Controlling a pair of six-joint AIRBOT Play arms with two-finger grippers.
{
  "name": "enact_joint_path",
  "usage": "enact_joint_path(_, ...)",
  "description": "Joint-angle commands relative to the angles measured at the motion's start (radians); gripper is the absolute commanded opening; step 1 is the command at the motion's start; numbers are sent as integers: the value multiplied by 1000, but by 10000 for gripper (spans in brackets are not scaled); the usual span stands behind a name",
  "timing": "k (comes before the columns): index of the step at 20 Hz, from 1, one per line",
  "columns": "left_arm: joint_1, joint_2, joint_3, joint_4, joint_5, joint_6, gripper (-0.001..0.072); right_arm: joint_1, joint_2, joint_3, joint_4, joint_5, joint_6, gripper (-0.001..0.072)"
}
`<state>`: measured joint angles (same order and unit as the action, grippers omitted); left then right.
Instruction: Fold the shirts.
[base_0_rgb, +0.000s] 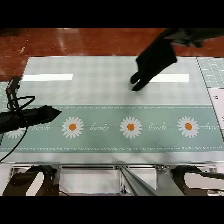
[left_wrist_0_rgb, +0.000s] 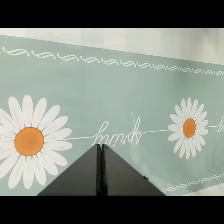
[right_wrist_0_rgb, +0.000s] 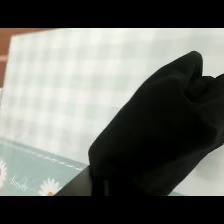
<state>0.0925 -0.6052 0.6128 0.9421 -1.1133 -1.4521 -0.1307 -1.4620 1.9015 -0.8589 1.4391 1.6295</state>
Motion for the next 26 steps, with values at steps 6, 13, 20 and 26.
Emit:
enact_joint_path(6,0,-1,0,0,10,0,18,-444,132,32,-49,290,92,30)
enact_joint_path(13,0,-1,0,0,54,0,18,-685,280,-132,-315,420,84,29)
enact_joint_path(20,0,-1,0,0,58,30,18,-1004,568,-680,-715,421,18,30)
enact_joint_path(26,0,-16,0,0,58,30,18,-1043,681,-889,-1032,372,104,411)
